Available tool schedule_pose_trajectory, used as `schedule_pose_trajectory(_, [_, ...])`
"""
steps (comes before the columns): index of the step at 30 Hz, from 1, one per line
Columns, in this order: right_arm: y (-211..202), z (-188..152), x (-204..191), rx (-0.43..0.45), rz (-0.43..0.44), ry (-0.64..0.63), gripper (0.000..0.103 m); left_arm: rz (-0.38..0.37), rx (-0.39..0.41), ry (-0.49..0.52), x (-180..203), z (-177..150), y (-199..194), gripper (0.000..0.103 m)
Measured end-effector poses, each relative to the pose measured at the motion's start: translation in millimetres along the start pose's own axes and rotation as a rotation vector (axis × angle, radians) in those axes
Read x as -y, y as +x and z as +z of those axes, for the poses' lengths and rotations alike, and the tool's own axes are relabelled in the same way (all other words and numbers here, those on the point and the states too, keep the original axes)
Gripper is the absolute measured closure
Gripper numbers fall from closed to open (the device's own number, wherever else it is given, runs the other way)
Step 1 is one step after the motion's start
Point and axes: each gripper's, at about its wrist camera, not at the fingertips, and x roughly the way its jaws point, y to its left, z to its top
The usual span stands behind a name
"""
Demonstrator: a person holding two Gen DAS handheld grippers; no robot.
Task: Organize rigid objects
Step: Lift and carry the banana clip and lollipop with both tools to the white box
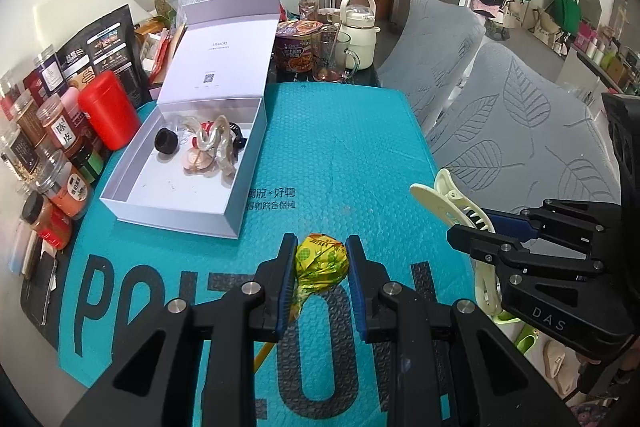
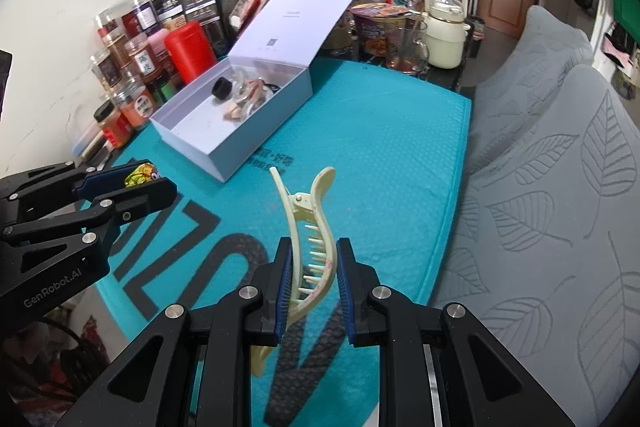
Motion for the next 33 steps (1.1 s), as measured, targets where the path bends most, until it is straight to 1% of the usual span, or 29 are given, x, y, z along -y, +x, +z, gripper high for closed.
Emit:
schedule_pose_trajectory(9, [-13,-9,-45,0.008,0.015,-0.001,0.082,0.010,0.030,-0.004,-36,-19,-37,0.079])
schedule_pose_trajectory(20, [-18,-16,-115,0.022,0.036,0.017,0.082,0.009,0.040,0.013,-84,-39,-69,0.079])
schedule_pose_trajectory(29, [-19,-14,-155,0.025,0.039,0.011,0.082,-0.003,0.055,0.016,-116,-41,-82,0.079])
schedule_pose_trajectory(33, [-14,-8,-169,0.021,0.046,0.004,0.082,0.000,0.063,0.006,-130,-39,-85,0.079])
